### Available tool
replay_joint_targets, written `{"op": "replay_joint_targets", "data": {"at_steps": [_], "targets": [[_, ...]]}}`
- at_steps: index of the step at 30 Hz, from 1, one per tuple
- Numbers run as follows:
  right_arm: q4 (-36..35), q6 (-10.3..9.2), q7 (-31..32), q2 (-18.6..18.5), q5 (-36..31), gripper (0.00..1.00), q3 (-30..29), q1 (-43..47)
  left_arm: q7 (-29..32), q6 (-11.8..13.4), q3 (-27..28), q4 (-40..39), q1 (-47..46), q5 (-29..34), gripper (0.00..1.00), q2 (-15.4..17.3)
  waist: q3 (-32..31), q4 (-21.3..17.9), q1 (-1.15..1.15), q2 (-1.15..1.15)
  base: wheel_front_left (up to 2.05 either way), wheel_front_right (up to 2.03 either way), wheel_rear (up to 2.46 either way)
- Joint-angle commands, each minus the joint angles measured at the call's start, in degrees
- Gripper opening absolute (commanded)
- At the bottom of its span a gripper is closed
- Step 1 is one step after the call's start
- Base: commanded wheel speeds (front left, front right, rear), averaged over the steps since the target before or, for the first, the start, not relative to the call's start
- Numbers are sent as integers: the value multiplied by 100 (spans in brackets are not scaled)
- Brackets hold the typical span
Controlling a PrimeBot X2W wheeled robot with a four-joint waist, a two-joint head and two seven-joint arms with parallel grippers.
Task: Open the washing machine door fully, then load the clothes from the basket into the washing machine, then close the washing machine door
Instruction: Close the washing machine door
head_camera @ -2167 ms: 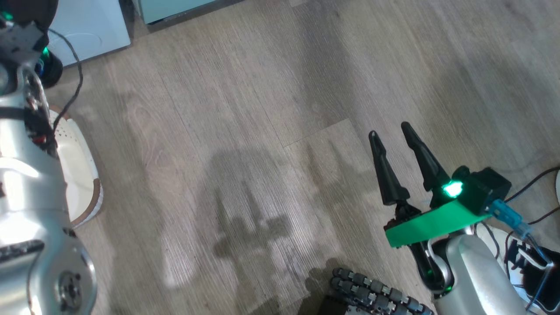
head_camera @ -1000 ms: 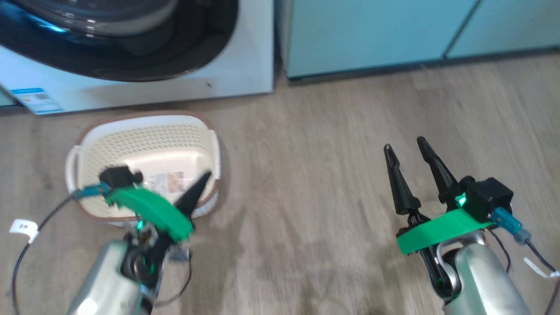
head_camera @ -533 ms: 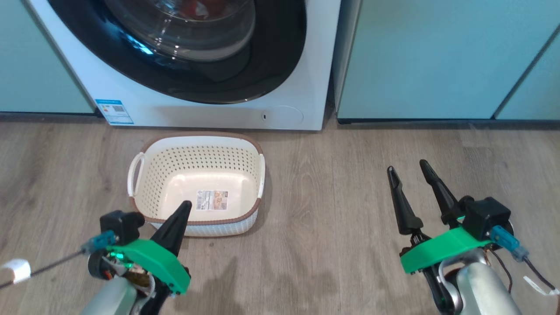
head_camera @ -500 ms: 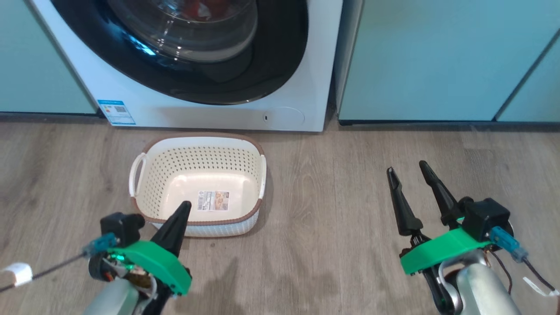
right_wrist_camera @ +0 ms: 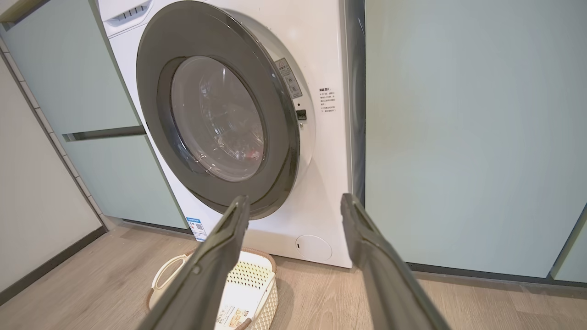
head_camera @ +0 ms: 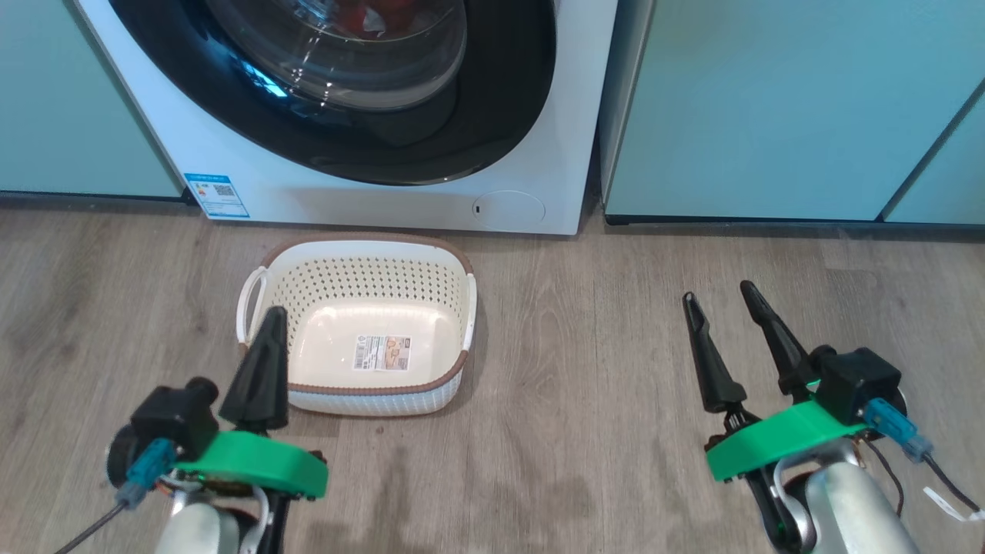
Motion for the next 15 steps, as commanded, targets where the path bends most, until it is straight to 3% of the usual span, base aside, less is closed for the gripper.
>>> {"op": "replay_joint_targets", "data": {"at_steps": [1, 15], "targets": [[-232, 0, -54, -8, -39, 100, 90, -140, -71, -65, 237, -285, -184, 112, 0, -8, -3, 7, 0, 0, 0, 0, 0], [-357, 0, -54, -8, -59, 100, 16, -144, -72, -77, 6, -294, -146, 61, 0, -19, 63, 29, 0, 0, 0, 0, 0]]}}
